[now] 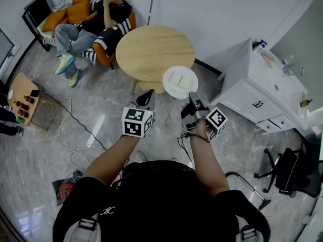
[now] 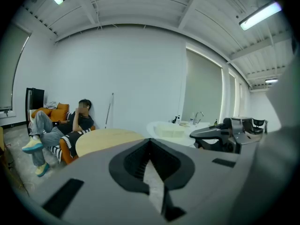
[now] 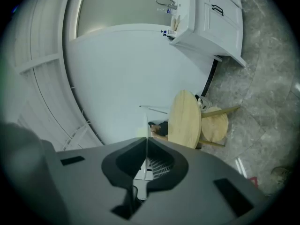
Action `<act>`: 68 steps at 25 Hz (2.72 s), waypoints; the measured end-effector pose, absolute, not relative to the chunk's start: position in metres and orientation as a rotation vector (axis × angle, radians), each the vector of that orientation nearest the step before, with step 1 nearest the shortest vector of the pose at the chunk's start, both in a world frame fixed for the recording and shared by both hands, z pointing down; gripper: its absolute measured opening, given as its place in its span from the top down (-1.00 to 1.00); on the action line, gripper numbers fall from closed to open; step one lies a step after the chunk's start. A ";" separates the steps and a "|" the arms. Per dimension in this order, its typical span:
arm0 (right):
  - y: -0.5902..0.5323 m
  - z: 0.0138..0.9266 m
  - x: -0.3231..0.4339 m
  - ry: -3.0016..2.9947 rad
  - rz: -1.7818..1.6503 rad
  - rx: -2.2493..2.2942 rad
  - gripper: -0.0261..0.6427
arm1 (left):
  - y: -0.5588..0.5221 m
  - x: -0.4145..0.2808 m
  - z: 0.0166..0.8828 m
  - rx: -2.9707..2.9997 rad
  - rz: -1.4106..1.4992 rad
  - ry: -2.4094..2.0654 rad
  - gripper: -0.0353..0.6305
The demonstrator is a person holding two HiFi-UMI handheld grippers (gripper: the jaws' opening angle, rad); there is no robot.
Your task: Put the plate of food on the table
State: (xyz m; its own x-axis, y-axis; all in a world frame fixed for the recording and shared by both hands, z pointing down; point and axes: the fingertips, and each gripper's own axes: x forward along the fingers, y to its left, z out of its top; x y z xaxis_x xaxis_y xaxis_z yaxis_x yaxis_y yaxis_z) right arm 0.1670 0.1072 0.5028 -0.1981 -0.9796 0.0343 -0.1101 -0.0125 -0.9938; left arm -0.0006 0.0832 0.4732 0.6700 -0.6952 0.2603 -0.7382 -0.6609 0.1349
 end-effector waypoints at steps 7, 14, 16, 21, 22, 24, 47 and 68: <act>0.107 0.509 0.166 1.427 -1.348 -1.200 0.88 | 0.087 0.005 0.477 2.651 0.303 -1.133 0.87; 0.105 0.507 0.147 1.440 -1.338 -1.181 0.88 | 0.089 -0.019 0.480 2.635 0.301 -1.150 0.87; 0.104 0.506 0.142 1.438 -1.337 -1.179 0.88 | 0.087 -0.024 0.481 2.631 0.302 -1.147 0.87; 0.103 0.512 0.135 1.422 -1.337 -1.193 0.88 | 0.081 -0.032 0.486 2.623 0.306 -1.127 0.87; 0.102 0.510 0.132 1.425 -1.329 -1.188 0.88 | 0.081 -0.034 0.486 2.629 0.309 -1.121 0.87; 0.102 0.507 0.128 1.423 -1.319 -1.183 0.88 | 0.080 -0.035 0.486 2.652 0.317 -1.112 0.87; 0.110 0.506 0.094 1.365 -1.240 -1.231 0.88 | 0.068 -0.071 0.485 2.747 0.313 -1.000 0.87; 0.093 0.501 0.078 1.362 -1.190 -1.220 0.88 | 0.047 -0.090 0.490 2.808 0.346 -0.976 0.87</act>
State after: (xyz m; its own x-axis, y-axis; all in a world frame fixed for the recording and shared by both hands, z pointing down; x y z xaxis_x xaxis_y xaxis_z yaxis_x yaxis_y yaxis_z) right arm 0.0778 0.0928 0.5014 -0.0812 -0.9962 -0.0318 -0.1025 0.0400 -0.9939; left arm -0.0900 0.0473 0.4904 0.7619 -0.5915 0.2639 -0.6258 -0.7774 0.0641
